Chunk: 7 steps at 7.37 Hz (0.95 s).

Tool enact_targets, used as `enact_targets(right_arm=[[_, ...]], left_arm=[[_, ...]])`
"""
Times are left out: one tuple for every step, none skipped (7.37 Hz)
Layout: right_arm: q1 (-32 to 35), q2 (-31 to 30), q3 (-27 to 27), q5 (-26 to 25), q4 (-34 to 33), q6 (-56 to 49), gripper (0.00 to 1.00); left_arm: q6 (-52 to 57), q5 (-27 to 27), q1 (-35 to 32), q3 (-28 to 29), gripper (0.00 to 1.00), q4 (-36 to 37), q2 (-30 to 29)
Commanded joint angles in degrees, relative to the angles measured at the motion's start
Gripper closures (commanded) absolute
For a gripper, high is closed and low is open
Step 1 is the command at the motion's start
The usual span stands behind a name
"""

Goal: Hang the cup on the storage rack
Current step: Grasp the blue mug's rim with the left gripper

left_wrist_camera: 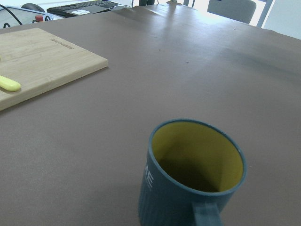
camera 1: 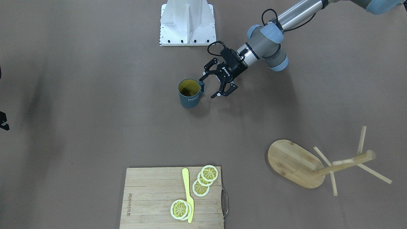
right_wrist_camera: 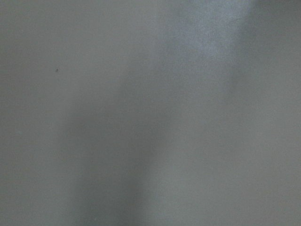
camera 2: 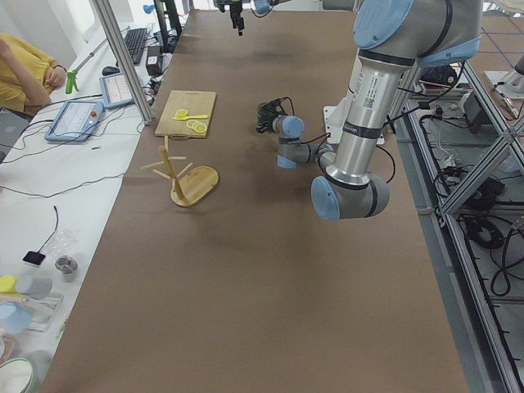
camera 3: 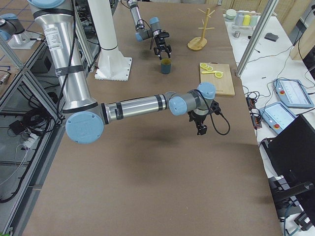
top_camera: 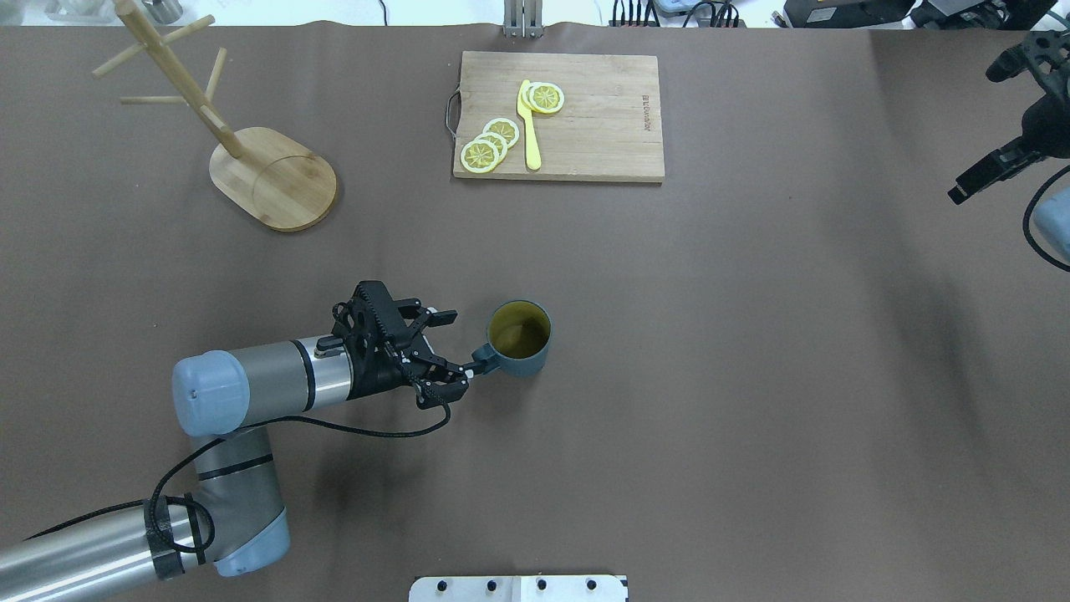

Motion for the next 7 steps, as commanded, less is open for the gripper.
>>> enact_targets(right_arm=[[-0.01, -0.02, -0.33, 0.0, 0.0, 0.03, 0.0], [-0.01, 0.06, -0.42, 0.0, 0.0, 0.2, 0.0], [-0.01, 0.15, -0.43, 0.0, 0.0, 0.29, 0.0], [-0.01, 0.24, -0.34, 0.0, 0.0, 0.29, 0.0], [-0.01, 0.24, -0.42, 0.0, 0.0, 0.29, 0.0], [-0.01, 0.24, -0.51, 0.0, 0.0, 0.29, 0.0], [-0.01, 0.24, -0.69, 0.0, 0.0, 0.29, 0.0]], left_arm=[[0.99, 0.25, 0.74, 1.06, 0.18, 0.07, -0.19], [0.99, 0.34, 1.52, 1.06, 0.18, 0.16, -0.28], [0.99, 0.34, 1.97, 1.06, 0.18, 0.16, 0.07], [0.9, 0.25, 2.06, 1.06, 0.22, 0.33, -0.27], [0.99, 0.25, 2.15, 1.15, 0.33, 0.51, -0.28], [0.99, 0.34, 2.15, 1.24, 0.41, 0.6, -0.28], [0.9, 0.25, 2.15, 1.24, 0.68, 0.77, -0.19]])
